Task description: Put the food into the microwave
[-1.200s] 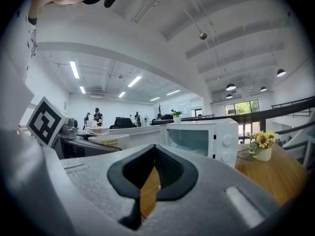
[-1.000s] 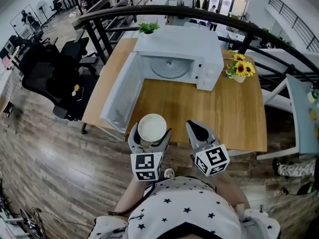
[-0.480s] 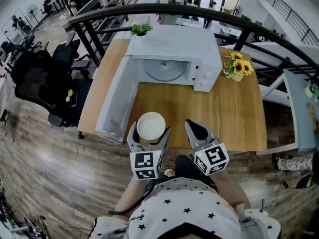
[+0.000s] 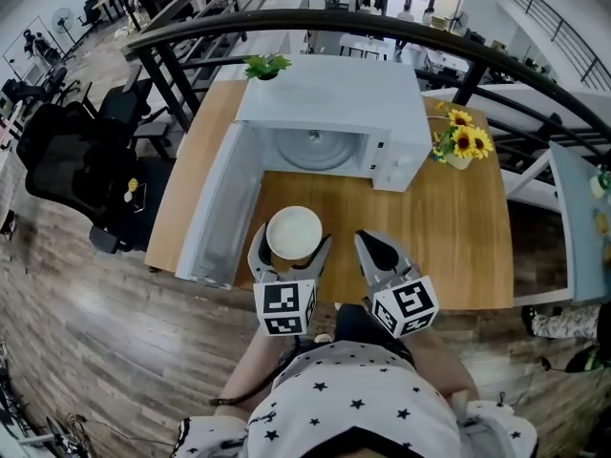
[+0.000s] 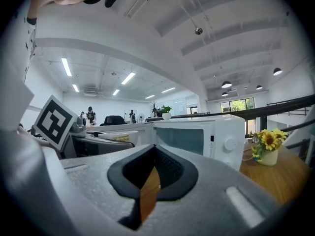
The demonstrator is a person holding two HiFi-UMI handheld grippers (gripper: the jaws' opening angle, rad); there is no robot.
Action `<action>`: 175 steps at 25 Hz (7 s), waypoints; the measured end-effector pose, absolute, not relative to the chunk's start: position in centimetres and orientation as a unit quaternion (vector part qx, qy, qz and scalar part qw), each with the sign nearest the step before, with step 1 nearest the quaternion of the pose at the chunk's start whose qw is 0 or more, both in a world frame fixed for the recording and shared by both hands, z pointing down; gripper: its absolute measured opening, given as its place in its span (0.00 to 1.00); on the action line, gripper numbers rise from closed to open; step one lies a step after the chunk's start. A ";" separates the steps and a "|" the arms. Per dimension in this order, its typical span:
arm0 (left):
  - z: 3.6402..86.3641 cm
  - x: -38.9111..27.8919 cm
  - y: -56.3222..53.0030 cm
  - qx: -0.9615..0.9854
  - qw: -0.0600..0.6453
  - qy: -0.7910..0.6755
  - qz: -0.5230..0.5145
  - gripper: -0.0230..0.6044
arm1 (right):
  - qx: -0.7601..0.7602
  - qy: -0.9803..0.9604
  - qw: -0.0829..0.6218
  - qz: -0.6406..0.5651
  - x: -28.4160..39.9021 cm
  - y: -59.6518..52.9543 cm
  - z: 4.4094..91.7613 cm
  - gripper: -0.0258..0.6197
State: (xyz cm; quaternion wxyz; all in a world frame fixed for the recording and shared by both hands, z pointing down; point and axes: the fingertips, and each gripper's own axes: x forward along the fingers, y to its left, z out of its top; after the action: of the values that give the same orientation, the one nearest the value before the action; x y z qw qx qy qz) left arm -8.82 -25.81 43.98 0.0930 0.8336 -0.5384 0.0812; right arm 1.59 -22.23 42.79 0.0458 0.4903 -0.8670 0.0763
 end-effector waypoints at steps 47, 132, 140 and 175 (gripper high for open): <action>54.9 -3.4 -51.3 0.812 0.107 -0.552 0.155 0.81 | 0.488 -0.857 0.089 0.140 6.5 -36.8 50.0 0.05; 47.9 -7.9 -26.6 0.802 0.139 -0.573 0.095 0.26 | 0.507 -0.857 0.042 0.078 3.1 -20.3 43.6 0.05; 46.5 -8.5 -22.1 0.810 0.138 -0.564 0.086 0.08 | 0.507 -0.858 0.036 0.076 3.0 -17.5 43.3 0.05; 45.4 -9.4 -18.1 0.822 0.133 -0.548 0.076 0.05 | 0.510 -0.855 0.041 0.081 2.7 -15.0 43.5 0.05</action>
State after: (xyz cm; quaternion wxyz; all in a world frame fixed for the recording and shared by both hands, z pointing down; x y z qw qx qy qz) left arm -9.39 -18.06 45.38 0.1330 0.8222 -0.5483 0.0755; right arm 2.65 -14.95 43.46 0.0408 0.5104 -0.8551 0.0814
